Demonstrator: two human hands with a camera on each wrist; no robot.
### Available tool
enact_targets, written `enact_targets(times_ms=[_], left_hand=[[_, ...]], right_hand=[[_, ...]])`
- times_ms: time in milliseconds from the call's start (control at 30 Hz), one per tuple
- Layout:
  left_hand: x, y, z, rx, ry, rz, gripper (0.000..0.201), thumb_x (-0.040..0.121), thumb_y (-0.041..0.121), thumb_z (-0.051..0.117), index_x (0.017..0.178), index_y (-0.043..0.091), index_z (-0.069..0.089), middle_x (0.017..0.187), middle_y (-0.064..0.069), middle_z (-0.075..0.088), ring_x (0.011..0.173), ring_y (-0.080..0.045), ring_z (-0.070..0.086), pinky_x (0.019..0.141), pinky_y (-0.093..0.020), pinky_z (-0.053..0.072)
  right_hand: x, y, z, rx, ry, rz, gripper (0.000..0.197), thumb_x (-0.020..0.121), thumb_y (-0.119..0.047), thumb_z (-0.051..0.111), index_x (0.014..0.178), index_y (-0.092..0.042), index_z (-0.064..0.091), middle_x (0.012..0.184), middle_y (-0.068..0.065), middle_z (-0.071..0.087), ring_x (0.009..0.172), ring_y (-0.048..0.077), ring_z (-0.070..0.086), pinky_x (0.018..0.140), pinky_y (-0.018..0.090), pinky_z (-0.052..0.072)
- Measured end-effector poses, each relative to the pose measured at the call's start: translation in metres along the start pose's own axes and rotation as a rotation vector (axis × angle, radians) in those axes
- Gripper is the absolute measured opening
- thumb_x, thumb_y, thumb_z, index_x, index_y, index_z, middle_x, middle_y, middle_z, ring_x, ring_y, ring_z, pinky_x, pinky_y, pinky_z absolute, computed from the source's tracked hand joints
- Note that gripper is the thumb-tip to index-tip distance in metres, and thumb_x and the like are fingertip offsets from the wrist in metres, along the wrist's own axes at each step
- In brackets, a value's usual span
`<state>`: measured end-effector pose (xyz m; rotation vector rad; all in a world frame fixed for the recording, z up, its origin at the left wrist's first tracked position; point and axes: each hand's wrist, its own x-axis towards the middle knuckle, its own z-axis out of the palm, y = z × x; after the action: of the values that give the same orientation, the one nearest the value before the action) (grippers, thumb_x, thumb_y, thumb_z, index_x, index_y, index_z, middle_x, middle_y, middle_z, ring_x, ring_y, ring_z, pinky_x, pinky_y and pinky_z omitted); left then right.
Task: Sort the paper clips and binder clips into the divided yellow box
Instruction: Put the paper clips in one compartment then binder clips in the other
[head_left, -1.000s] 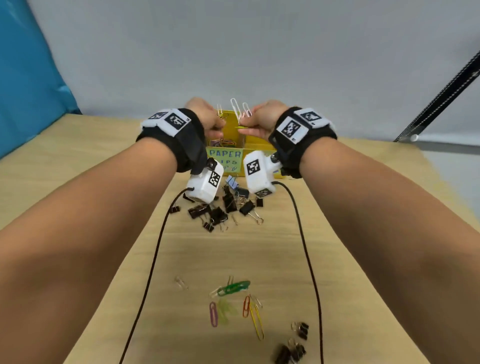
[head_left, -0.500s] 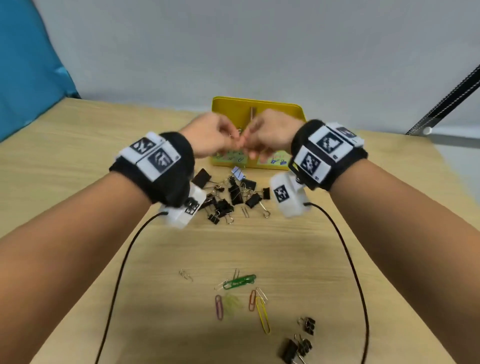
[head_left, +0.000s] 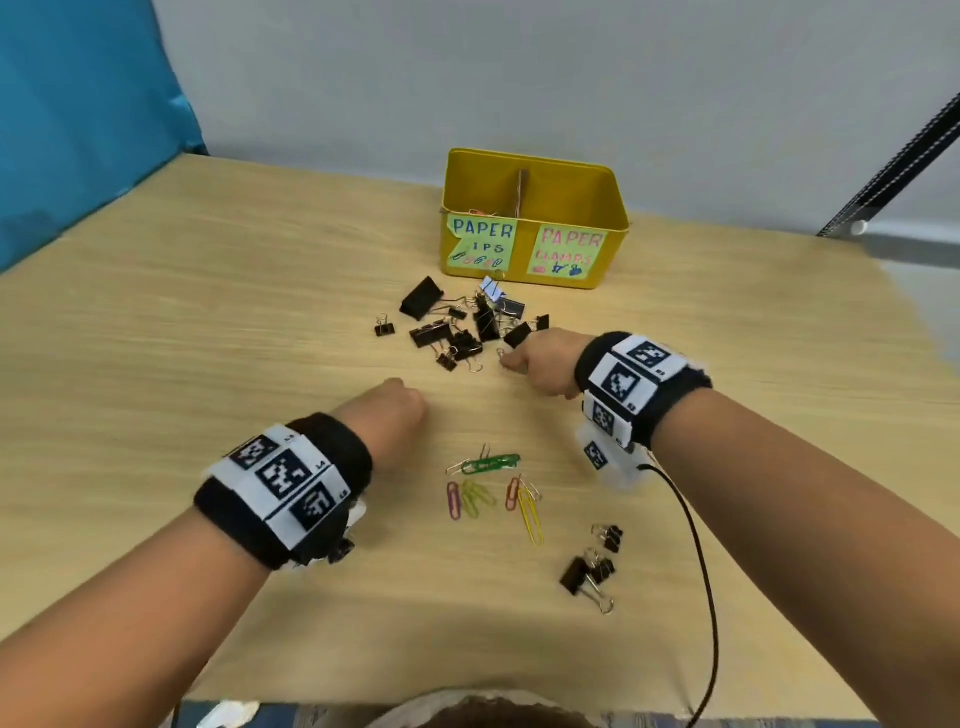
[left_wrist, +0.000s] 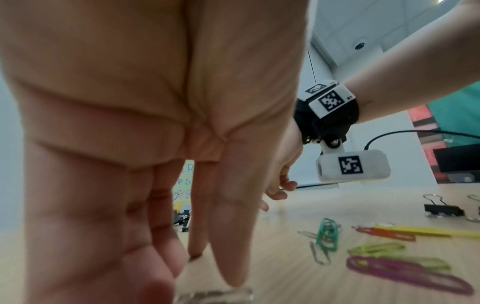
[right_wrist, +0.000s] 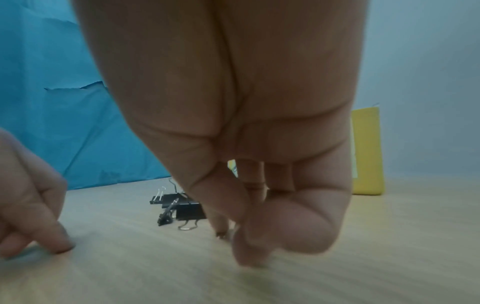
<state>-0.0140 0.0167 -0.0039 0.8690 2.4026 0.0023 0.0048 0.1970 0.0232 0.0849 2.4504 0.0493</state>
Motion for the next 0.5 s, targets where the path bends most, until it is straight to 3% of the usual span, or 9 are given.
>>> enact_targets(times_ms=[33,100,133,200,267,333,367,433,500], left_hand=[[-0.003,-0.003,0.001,-0.008,0.020,-0.024,0.042,0.090,0.005,0.049,0.132,0.007,0.048,0.131,-0.013,0.049,0.117,-0.026,0.053,0.099,-0.029,0.045],[-0.008,-0.005,0.005,-0.021,0.052,-0.037,0.034,0.088,-0.001,0.049,0.121,0.003,0.053,0.125,-0.015,0.055,0.112,-0.027,0.055,0.091,-0.029,0.045],[-0.009,-0.004,0.008,-0.023,0.069,-0.037,0.031,0.087,-0.004,0.046,0.116,0.003,0.055,0.121,-0.015,0.057,0.108,-0.028,0.057,0.088,-0.029,0.046],[-0.007,-0.001,0.010,-0.019,0.089,-0.034,0.032,0.086,-0.008,0.041,0.110,0.002,0.058,0.117,-0.016,0.060,0.104,-0.028,0.059,0.089,-0.030,0.049],[-0.006,0.006,0.011,-0.024,0.056,-0.024,0.030,0.087,-0.005,0.044,0.110,0.001,0.061,0.117,-0.015,0.061,0.107,-0.028,0.059,0.092,-0.030,0.049],[-0.003,0.015,0.012,-0.062,0.034,0.029,0.023,0.087,0.001,0.053,0.105,0.004,0.066,0.114,-0.011,0.063,0.107,-0.026,0.060,0.090,-0.028,0.047],[-0.003,0.018,0.013,-0.090,0.028,0.054,0.019,0.086,0.003,0.057,0.101,0.006,0.068,0.111,-0.009,0.064,0.106,-0.025,0.060,0.087,-0.026,0.047],[-0.003,0.021,0.015,-0.139,0.023,0.071,0.018,0.083,0.006,0.062,0.100,0.010,0.068,0.104,-0.005,0.061,0.104,-0.023,0.060,0.083,-0.025,0.046],[-0.004,0.021,0.017,-0.184,0.021,0.068,0.029,0.080,0.011,0.068,0.108,0.014,0.061,0.105,-0.004,0.058,0.099,-0.021,0.058,0.081,-0.026,0.046]], right_hand=[[0.000,0.000,0.004,0.042,0.001,0.000,0.054,0.095,0.003,0.029,0.144,-0.015,0.037,0.139,0.007,0.047,0.091,0.016,0.037,0.044,0.011,0.030],[-0.002,0.000,0.014,0.183,-0.017,-0.015,0.044,0.096,-0.005,0.037,0.136,-0.017,0.052,0.111,-0.001,0.059,0.084,0.017,0.046,0.045,0.009,0.035],[-0.004,0.000,0.021,0.275,-0.035,-0.017,0.038,0.095,-0.009,0.042,0.128,-0.017,0.060,0.104,-0.002,0.063,0.082,0.018,0.053,0.049,0.013,0.040],[-0.008,-0.001,0.032,0.425,-0.092,-0.024,0.035,0.090,-0.007,0.045,0.111,-0.018,0.071,0.107,0.002,0.066,0.089,0.023,0.060,0.058,0.023,0.046],[-0.012,-0.003,0.041,0.500,-0.132,-0.036,0.037,0.085,-0.001,0.044,0.093,-0.019,0.075,0.097,0.004,0.064,0.082,0.023,0.055,0.060,0.029,0.045],[-0.018,-0.005,0.044,0.573,-0.082,-0.033,0.033,0.085,-0.002,0.045,0.083,-0.020,0.073,0.084,0.004,0.060,0.075,0.020,0.051,0.062,0.031,0.045],[-0.020,-0.006,0.044,0.568,-0.023,-0.029,0.030,0.086,-0.003,0.047,0.085,-0.021,0.071,0.081,0.002,0.058,0.074,0.018,0.052,0.065,0.030,0.046],[-0.026,-0.010,0.046,0.440,0.071,-0.039,0.026,0.086,-0.008,0.052,0.104,-0.021,0.066,0.089,-0.003,0.055,0.083,0.016,0.053,0.074,0.028,0.045],[-0.031,-0.015,0.054,0.303,0.074,-0.062,0.045,0.080,-0.019,0.066,0.124,-0.021,0.054,0.105,-0.002,0.049,0.099,0.018,0.051,0.085,0.029,0.046]])
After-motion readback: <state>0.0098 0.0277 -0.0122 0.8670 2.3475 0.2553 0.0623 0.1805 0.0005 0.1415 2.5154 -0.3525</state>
